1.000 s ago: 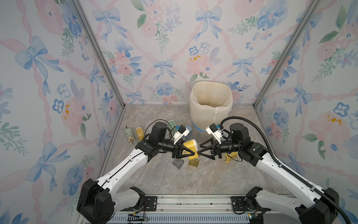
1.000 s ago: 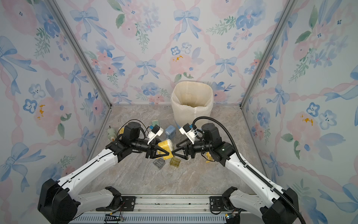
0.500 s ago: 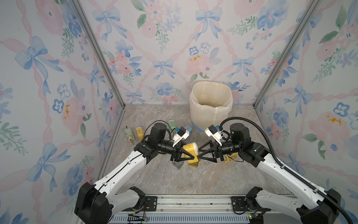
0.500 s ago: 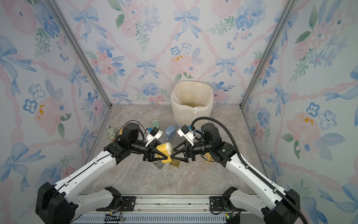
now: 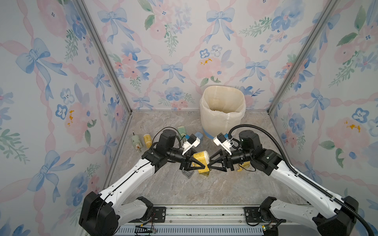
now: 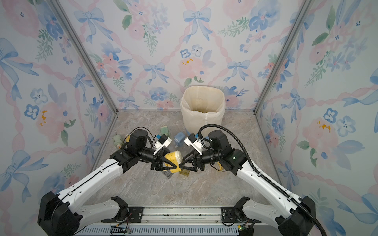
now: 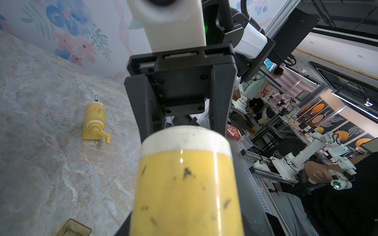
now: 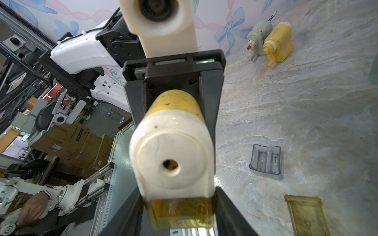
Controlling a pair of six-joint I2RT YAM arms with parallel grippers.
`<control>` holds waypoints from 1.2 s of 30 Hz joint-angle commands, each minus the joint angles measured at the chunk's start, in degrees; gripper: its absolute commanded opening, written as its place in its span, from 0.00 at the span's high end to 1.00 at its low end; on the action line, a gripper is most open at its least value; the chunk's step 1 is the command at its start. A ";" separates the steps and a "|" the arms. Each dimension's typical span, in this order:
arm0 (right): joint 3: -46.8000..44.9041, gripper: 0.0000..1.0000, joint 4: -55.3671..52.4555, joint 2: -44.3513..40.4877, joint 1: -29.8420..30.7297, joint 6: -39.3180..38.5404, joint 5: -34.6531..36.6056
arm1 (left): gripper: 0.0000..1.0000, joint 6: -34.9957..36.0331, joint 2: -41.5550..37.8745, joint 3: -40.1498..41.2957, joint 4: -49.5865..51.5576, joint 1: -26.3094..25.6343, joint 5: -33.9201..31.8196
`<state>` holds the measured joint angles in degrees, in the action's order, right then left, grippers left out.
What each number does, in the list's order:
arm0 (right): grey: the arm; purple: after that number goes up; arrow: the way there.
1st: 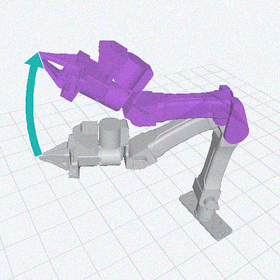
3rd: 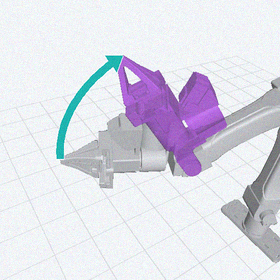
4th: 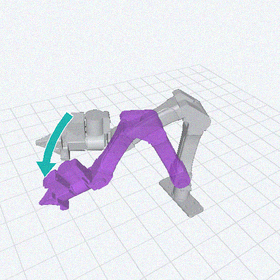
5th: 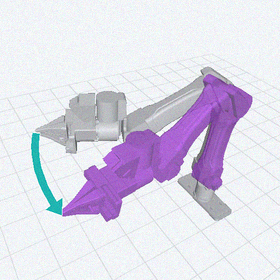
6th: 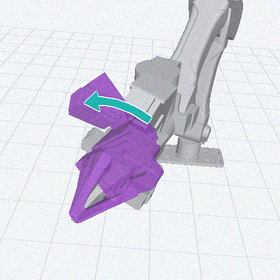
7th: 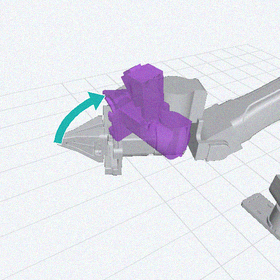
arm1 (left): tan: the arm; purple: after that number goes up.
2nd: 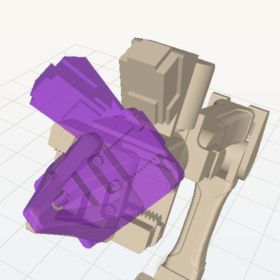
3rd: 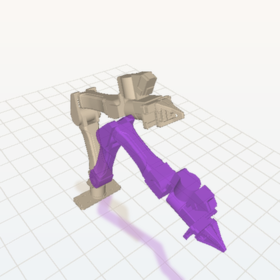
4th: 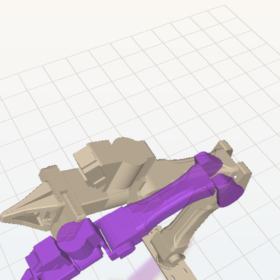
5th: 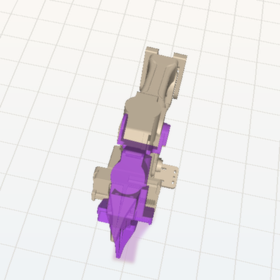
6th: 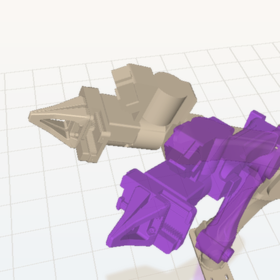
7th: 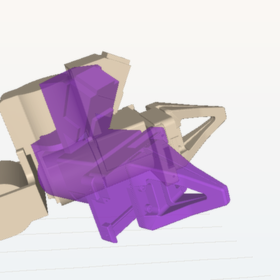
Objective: Take out the pencil sharpener tray and clean the shavings
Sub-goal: Open the container of the pencil sharpener.
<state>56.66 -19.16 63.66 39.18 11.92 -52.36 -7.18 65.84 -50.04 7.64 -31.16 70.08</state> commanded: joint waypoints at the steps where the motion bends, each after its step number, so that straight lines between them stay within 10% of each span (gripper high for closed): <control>1: 1.54 0.56 -2.25 0.51 0.56 -0.77 -0.11 | 1.00 1.61 0.13 -0.36 -1.73 -0.23 1.17; 29: -0.59 0.60 -0.77 -5.77 -7.81 1.79 -0.86 | 1.00 1.47 0.02 -0.30 -1.79 -0.22 1.15; 36: -0.59 0.35 -0.49 -3.16 -4.12 1.66 0.07 | 1.00 1.40 -0.21 -0.40 -1.79 -0.23 1.17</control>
<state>56.01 -19.73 59.96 34.20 12.32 -53.25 -7.46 66.54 -50.15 5.19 -31.48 69.52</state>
